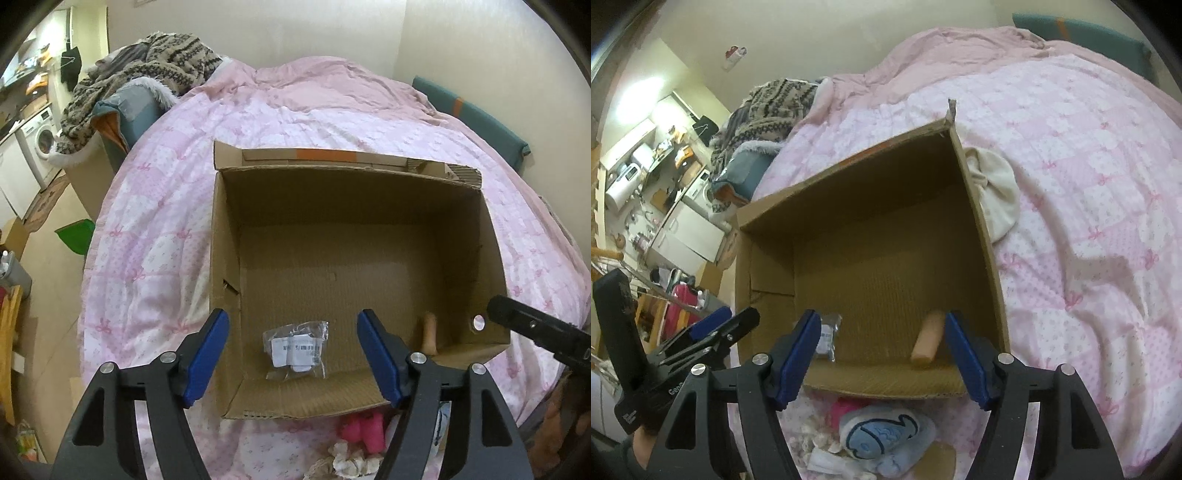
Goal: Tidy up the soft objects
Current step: 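Move the open right tool down onto the blue plush fish toy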
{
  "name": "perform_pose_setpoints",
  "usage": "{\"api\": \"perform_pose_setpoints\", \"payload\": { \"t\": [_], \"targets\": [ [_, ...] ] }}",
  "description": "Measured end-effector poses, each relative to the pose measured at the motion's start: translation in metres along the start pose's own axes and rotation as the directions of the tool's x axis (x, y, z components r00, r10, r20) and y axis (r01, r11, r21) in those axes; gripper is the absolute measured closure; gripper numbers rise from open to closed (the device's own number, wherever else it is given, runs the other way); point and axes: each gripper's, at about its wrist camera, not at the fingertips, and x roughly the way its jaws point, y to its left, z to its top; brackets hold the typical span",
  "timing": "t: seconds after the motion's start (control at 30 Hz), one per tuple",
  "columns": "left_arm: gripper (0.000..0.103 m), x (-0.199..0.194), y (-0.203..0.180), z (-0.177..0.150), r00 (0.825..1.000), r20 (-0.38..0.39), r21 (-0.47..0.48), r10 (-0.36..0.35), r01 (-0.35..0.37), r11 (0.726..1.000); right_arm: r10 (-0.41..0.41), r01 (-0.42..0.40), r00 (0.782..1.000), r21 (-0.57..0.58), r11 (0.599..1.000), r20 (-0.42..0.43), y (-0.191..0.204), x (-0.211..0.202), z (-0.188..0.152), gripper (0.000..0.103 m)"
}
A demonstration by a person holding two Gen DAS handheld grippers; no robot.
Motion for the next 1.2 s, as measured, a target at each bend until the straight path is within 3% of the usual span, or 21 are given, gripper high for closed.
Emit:
{"api": "perform_pose_setpoints", "payload": {
  "t": [0.73,0.93,1.2],
  "targets": [
    [0.034,-0.038,0.016,-0.022,0.999,-0.018,-0.031,0.029,-0.030,0.999,0.001,-0.001,1.000,0.006,1.000,0.009,0.004,-0.033,-0.018,0.029],
    [0.034,-0.051,0.015,-0.038,0.999,-0.044,-0.056,-0.022,0.019,0.998,0.025,-0.024,0.999,0.055,0.998,-0.023,-0.001,-0.040,-0.033,0.029],
    [0.034,-0.061,0.015,-0.059,0.998,-0.064,-0.094,-0.028,0.021,0.995,0.017,-0.012,0.997,0.071,0.997,-0.070,0.003,-0.040,-0.057,0.029]
  ]
}}
